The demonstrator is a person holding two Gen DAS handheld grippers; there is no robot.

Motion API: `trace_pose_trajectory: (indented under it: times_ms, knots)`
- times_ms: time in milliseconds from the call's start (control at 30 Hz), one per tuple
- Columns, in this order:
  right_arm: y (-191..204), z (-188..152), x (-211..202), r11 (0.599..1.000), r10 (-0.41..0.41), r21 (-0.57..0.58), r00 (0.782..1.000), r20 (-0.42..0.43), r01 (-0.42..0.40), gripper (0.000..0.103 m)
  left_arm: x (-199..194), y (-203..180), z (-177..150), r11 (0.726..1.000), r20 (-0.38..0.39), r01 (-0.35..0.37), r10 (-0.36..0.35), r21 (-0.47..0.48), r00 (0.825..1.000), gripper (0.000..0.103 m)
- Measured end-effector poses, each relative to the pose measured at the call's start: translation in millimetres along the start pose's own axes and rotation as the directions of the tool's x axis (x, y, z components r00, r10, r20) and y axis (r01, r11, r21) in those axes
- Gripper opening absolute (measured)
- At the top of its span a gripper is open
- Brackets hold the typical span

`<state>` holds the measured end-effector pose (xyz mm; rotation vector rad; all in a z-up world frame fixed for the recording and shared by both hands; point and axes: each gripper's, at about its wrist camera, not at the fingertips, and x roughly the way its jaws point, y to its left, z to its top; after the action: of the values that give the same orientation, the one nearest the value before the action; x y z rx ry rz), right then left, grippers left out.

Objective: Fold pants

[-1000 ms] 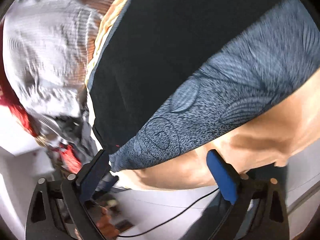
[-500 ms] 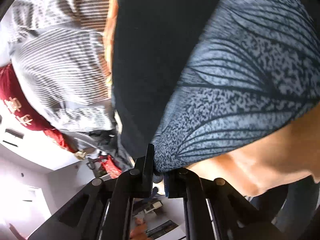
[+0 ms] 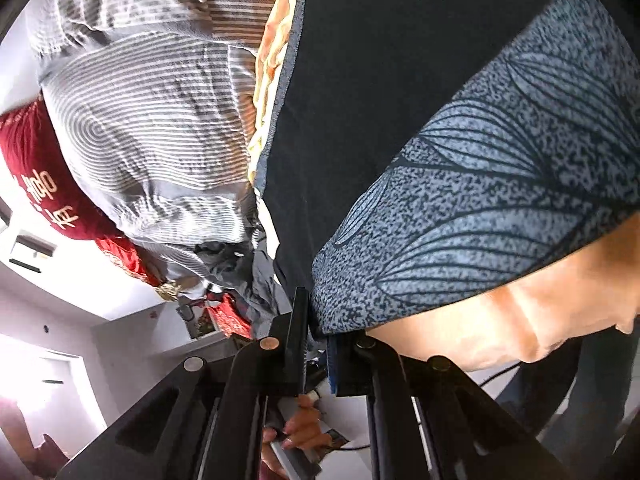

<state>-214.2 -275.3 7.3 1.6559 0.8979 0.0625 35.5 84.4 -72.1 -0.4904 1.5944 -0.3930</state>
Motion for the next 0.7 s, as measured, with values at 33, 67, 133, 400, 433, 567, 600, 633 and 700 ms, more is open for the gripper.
trace_pose_trajectory:
  times_ms: [33,67,133,400,433,567,600,633,700]
  knots:
    - [2,1,1,1.000,-0.009,-0.001,1.000,-0.001,0.009,0.008,-3,-3,3,1.000,0.006,0.000,0.000,0.016,1.000,0.043]
    - [4,2,1,1.000,-0.014,-0.003,1.000,-0.002,0.014,0.008,-7,-7,5,0.999,0.013,-0.004,0.004,0.031,1.000,0.029]
    - [9,5,1,1.000,-0.020,-0.008,1.000,-0.001,0.020,0.008,-19,-16,10,0.997,0.030,-0.008,0.006,0.072,1.000,0.025]
    - [65,49,-2,0.995,0.027,-0.098,0.998,-0.049,-0.032,0.009,-58,-81,52,0.987,0.126,0.000,-0.021,0.162,0.992,0.025]
    - [77,61,-1,0.992,0.029,-0.118,0.998,-0.060,-0.036,0.009,-59,-87,60,0.987,0.136,0.005,-0.028,0.162,0.990,0.025]
    - [111,111,13,0.983,0.003,-0.180,0.994,-0.109,-0.023,0.009,-50,-118,104,0.984,0.192,-0.019,-0.015,0.175,0.981,0.025]
    - [119,126,20,0.981,-0.009,-0.194,0.992,-0.124,-0.016,0.009,-45,-124,115,0.984,0.205,-0.033,-0.003,0.173,0.979,0.025]
    - [124,144,28,0.979,-0.021,-0.203,0.990,-0.142,-0.008,0.009,-37,-130,127,0.984,0.216,-0.048,0.011,0.169,0.976,0.025]
    - [128,172,47,0.977,-0.057,-0.212,0.984,-0.166,0.020,0.009,-19,-138,150,0.982,0.229,-0.090,0.050,0.168,0.972,0.025]
